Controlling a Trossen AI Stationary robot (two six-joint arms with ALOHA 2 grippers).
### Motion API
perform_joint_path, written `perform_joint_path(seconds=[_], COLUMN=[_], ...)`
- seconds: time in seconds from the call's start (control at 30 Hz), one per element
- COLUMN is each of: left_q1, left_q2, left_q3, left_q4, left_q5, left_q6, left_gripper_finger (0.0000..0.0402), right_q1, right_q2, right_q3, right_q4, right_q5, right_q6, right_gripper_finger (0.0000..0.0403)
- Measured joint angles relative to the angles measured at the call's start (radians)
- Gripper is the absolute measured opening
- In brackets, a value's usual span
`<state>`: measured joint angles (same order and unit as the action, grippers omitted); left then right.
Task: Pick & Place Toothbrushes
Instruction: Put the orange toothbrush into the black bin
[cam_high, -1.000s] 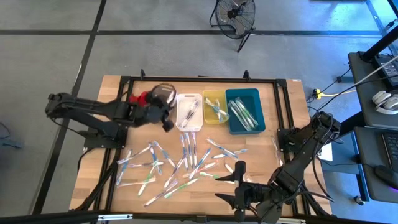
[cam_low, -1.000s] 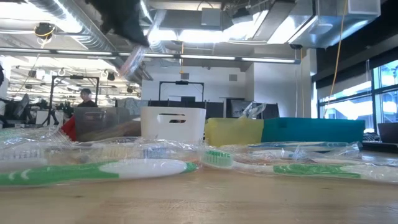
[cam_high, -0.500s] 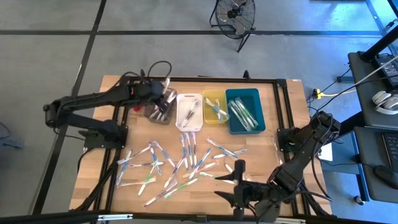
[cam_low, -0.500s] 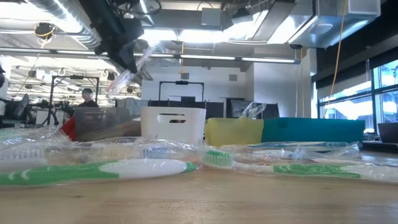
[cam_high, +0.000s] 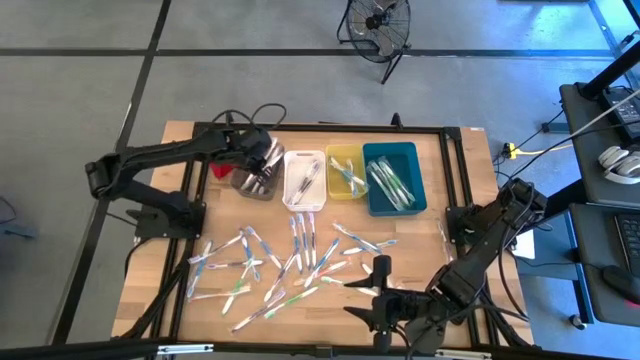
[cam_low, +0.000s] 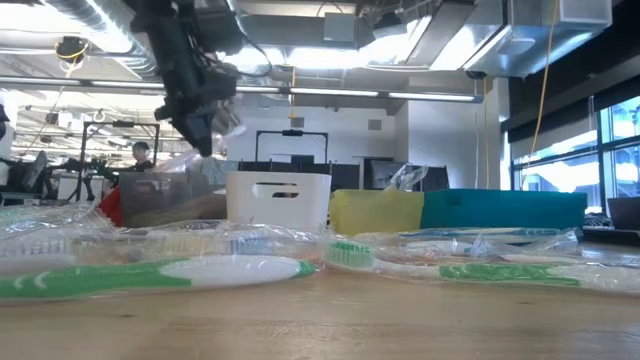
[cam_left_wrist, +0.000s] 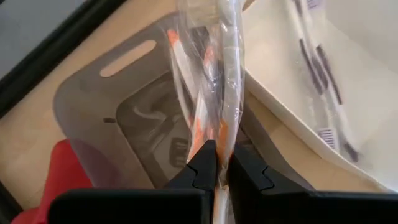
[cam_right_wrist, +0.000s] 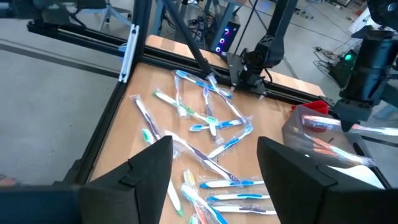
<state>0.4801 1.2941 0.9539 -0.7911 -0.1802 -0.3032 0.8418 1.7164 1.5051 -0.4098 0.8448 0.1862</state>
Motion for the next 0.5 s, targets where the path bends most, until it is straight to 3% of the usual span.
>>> perform_joint_path(seconds=[0.5], left_q1=[0.027], left_q2=[0.134], left_q3=[0.0], left_q4=[0.002], left_q5=[0.023], left_q6=[0.002], left_gripper_finger=[0.0017], right_q1=[-0.003], right_q2=[0.0], right_q3=[0.0], right_q4=[-0.022], right_q5=[0.0], right_q6=[0.04], right_gripper_finger=[0.0255])
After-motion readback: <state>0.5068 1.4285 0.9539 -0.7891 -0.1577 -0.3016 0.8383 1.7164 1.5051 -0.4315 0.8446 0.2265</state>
